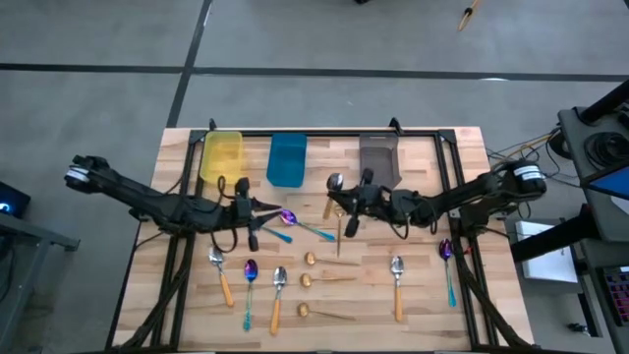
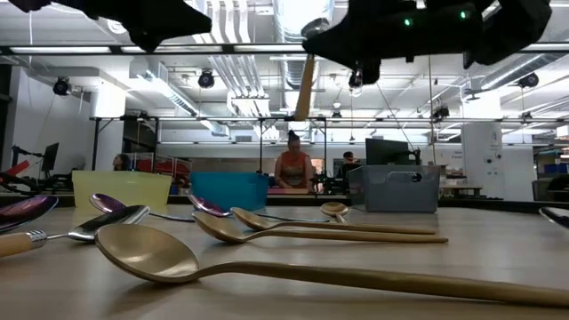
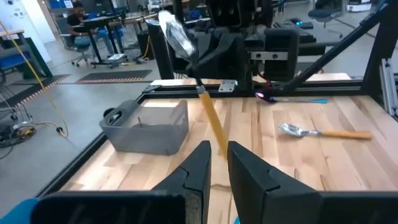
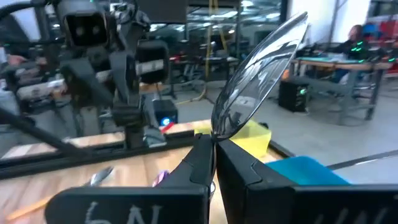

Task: Sort silverware by color (type)
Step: Put the yellow spoon into the black bin

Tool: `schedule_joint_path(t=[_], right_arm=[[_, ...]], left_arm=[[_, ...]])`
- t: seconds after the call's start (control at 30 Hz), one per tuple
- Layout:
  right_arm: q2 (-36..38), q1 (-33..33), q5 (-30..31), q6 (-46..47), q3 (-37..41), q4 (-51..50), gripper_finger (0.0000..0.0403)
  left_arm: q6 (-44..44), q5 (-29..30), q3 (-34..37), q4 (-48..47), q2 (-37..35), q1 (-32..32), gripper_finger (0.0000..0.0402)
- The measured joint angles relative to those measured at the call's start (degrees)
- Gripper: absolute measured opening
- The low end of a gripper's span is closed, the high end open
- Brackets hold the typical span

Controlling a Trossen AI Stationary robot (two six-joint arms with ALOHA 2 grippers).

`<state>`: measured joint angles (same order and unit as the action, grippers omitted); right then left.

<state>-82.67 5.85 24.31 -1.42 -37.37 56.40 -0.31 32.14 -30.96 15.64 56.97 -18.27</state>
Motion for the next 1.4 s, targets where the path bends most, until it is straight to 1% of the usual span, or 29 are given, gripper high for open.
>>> schedule_joint_path(t=[0.13, 0.23, 0.33, 0.5, 0.57, 0.67, 0.7, 0.77, 0.83, 0.9, 1.03, 1.17, 1.27, 1.4], right_arm=[[-1.86, 1.94, 3.08, -3.71, -4.11, -0.04, 0.0008], [-2.42, 3.19, 2.82, -5.82, -6.51, -0.55, 0.0008], [-2.62, 4.26, 2.69, -7.22, -7.70, -1.53, 0.0008], [-2.62, 5.33, 2.64, -7.65, -8.41, -3.10, 0.0008], [-2.71, 5.55, 2.54, -8.35, -8.49, -3.13, 0.0008], [-2.75, 5.66, 2.25, -10.16, -8.49, -3.70, 0.0008], [-2.75, 5.66, 2.24, -10.47, -8.49, -3.78, 0.0008], [-2.75, 5.66, 1.55, -10.82, -8.49, -3.76, 0.0008], [-2.75, 5.65, -0.39, -11.59, -8.49, -3.74, 0.0008], [-2.75, 5.66, -1.70, -12.10, -8.57, -3.73, 0.0008], [-2.75, 5.66, -1.88, -13.01, -8.82, -3.63, 0.0008], [-2.75, 5.66, -1.86, -14.09, -9.08, -3.59, 0.0008], [-2.75, 5.66, -1.83, -14.23, -9.07, -3.67, 0.0008], [-2.75, 5.66, -1.87, -13.82, -9.07, -3.67, 0.0009]], left_arm=[[-0.25, 0.19, -0.01, 6.36, 4.31, 0.14, 0.0037], [-0.26, 0.31, -0.01, 10.28, 6.62, 0.71, 0.0047], [-0.58, 0.33, -0.02, 12.34, 8.48, 1.77, 0.0073], [-2.20, 0.19, -0.02, 16.56, 12.55, 3.88, 0.0136], [-2.23, -1.84, -0.02, 19.84, 14.99, 4.73, 0.0161], [-1.85, -9.05, -0.02, 26.23, 19.05, 5.99, 0.0187], [-1.84, -10.62, -0.02, 28.71, 20.56, 6.33, 0.0192], [-1.82, -11.19, -0.02, 32.25, 23.19, 6.80, 0.0197], [-1.86, -11.18, -0.13, 34.55, 25.16, 7.34, 0.0197], [-1.99, -11.17, -0.73, 35.51, 26.83, 7.71, 0.0194], [-2.17, -11.30, -3.03, 35.80, 30.02, 7.92, 0.0183], [-1.94, -11.82, -5.17, 35.79, 32.43, 7.92, 0.0157], [-1.91, -11.87, -5.64, 35.58, 33.01, 7.90, 0.0114], [-2.29, -11.93, -4.87, 35.59, 32.12, 7.84, 0.0025]])
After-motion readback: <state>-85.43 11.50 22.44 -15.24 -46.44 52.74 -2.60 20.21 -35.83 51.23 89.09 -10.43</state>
